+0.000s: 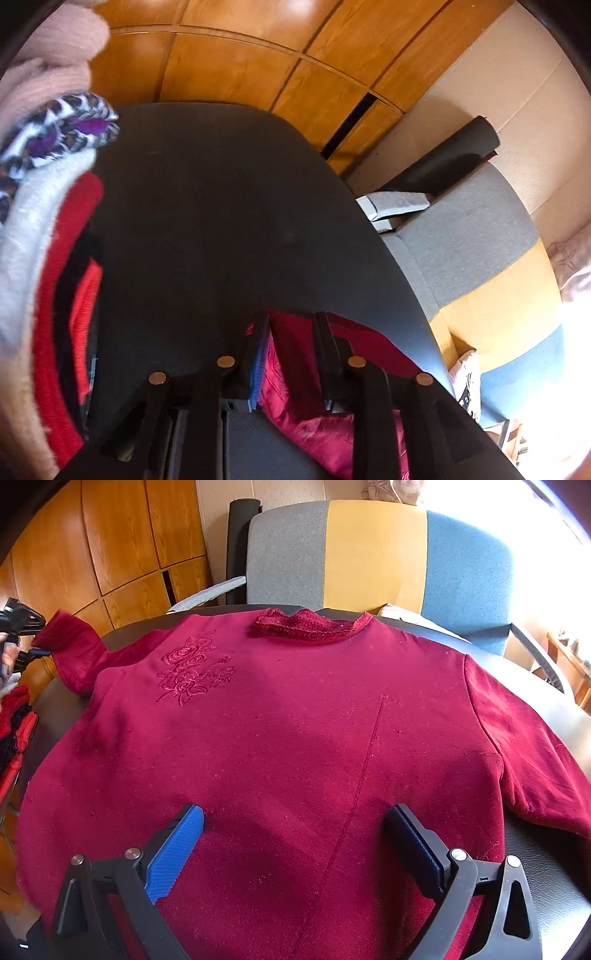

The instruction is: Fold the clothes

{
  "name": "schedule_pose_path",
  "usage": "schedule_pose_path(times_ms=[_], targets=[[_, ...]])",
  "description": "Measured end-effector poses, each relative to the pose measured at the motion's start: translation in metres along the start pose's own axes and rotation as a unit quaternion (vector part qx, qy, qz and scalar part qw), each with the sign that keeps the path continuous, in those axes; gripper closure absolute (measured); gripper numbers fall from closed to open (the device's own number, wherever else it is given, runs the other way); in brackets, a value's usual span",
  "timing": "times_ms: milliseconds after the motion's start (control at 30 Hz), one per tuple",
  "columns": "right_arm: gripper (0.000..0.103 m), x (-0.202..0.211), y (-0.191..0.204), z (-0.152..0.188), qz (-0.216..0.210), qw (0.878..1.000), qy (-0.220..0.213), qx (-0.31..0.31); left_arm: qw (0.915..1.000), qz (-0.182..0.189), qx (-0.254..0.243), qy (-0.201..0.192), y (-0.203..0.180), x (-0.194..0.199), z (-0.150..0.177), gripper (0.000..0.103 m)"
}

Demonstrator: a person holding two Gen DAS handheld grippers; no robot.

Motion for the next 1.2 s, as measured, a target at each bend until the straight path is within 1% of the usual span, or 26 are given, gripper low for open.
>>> schedule_pose_path(times_ms=[67, 100, 167, 267, 333, 367, 400, 467, 533, 600, 633, 700, 800, 1000, 1067, 1133, 1200], targets=[[0.002, 0.000, 0.000, 0.000, 0.001, 1.000, 0.000, 0.000, 0.9998, -0.003, 0.016, -0.014, 0.001, 0.008, -0.001, 0.079], [0.002, 0.000, 0.001, 0.000, 0.001, 1.000, 0.000, 0.000, 0.9997, 0.002, 0.017, -0.018, -0.001, 0.011, 0.000, 0.078], [0.002, 0.000, 0.000, 0.000, 0.002, 1.000, 0.000, 0.000, 0.9995, 0.005, 0.000, -0.030, -0.008, 0.020, 0.004, 0.078], [0.002, 0.000, 0.000, 0.000, 0.003, 1.000, 0.001, 0.001, 0.9972, 0.015, -0.050, -0.053, -0.004, 0.040, 0.014, 0.078], [0.002, 0.001, 0.000, 0.000, 0.004, 1.000, 0.001, 0.002, 0.9932, 0.020, -0.097, -0.061, -0.019, 0.046, 0.027, 0.078], [0.002, 0.001, 0.000, 0.000, 0.004, 1.000, 0.001, 0.003, 0.9896, 0.024, -0.126, -0.065, -0.028, 0.047, 0.037, 0.078], [0.002, 0.001, 0.000, 0.000, 0.005, 1.000, 0.002, 0.003, 0.9836, 0.027, -0.166, -0.066, -0.040, 0.048, 0.050, 0.078], [0.002, 0.000, 0.000, 0.000, 0.006, 1.000, 0.002, 0.003, 0.9683, 0.029, -0.240, -0.063, -0.057, 0.049, 0.079, 0.078], [0.002, 0.000, 0.001, 0.000, 0.007, 1.000, 0.003, 0.004, 0.9472, 0.037, -0.315, -0.050, -0.076, 0.041, 0.111, 0.078], [0.001, 0.000, 0.001, 0.000, 0.008, 1.000, 0.002, 0.004, 0.9322, 0.052, -0.358, -0.022, -0.087, 0.032, 0.137, 0.078], [0.001, 0.000, 0.000, 0.000, 0.008, 1.000, 0.002, 0.004, 0.9260, 0.060, -0.373, -0.010, -0.092, 0.028, 0.147, 0.078], [0.001, 0.000, 0.000, 0.000, 0.008, 1.000, 0.003, 0.003, 0.9205, 0.071, -0.384, 0.004, -0.104, 0.020, 0.152, 0.078], [0.001, 0.000, -0.001, 0.000, 0.007, 1.000, 0.003, 0.002, 0.9204, 0.076, -0.383, 0.022, -0.106, 0.008, 0.152, 0.078], [0.000, -0.001, 0.000, 0.000, 0.007, 1.000, 0.004, 0.003, 0.9260, 0.051, -0.372, 0.041, -0.098, -0.019, 0.143, 0.078], [0.000, -0.001, 0.000, 0.000, 0.008, 1.000, 0.004, 0.003, 0.9267, 0.033, -0.372, 0.040, -0.098, -0.032, 0.140, 0.078], [0.000, -0.001, 0.000, -0.001, 0.010, 1.000, 0.006, 0.005, 0.9277, 0.002, -0.371, 0.041, -0.095, -0.050, 0.138, 0.078], [0.000, -0.002, 0.000, -0.001, 0.014, 1.000, 0.008, 0.006, 0.9313, -0.024, -0.360, 0.051, -0.086, -0.069, 0.136, 0.077]])
Point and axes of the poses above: each gripper's, at about its wrist camera, not at the fingertips, and x roughly against the way its jaws point, y to its left, z to its underside, the point moved 2 cm from there along -x, roughly the way its jaws point, and after that the axes turned 9 degrees about -z, right-handed, at the moved point
